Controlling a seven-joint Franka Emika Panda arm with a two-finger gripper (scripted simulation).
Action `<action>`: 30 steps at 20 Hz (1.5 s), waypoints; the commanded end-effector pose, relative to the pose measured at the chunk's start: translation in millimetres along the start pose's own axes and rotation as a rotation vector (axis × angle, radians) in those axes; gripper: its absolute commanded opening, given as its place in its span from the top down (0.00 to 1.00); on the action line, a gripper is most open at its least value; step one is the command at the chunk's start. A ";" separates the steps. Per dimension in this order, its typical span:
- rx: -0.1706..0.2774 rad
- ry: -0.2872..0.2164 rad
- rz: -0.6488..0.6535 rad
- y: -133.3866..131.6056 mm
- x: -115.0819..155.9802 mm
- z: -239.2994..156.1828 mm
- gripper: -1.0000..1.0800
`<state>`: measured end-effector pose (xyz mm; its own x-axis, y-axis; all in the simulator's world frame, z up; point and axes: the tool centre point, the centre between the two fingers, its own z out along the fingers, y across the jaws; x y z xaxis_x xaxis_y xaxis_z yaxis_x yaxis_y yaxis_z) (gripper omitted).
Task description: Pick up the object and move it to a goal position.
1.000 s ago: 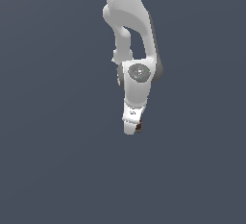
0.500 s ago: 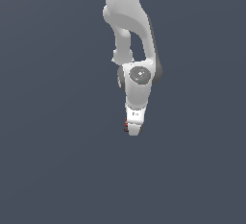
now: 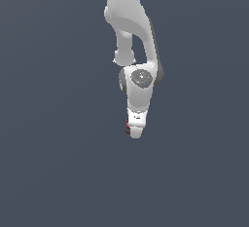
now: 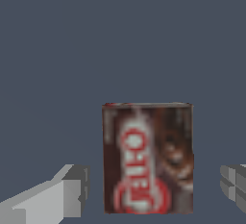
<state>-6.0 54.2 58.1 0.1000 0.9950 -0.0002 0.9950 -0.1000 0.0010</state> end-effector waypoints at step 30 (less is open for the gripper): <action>-0.001 0.000 -0.004 -2.7 -4.3 25.5 1.00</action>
<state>-8.5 51.6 27.4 0.0957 0.9954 -0.0005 0.9954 -0.0957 0.0007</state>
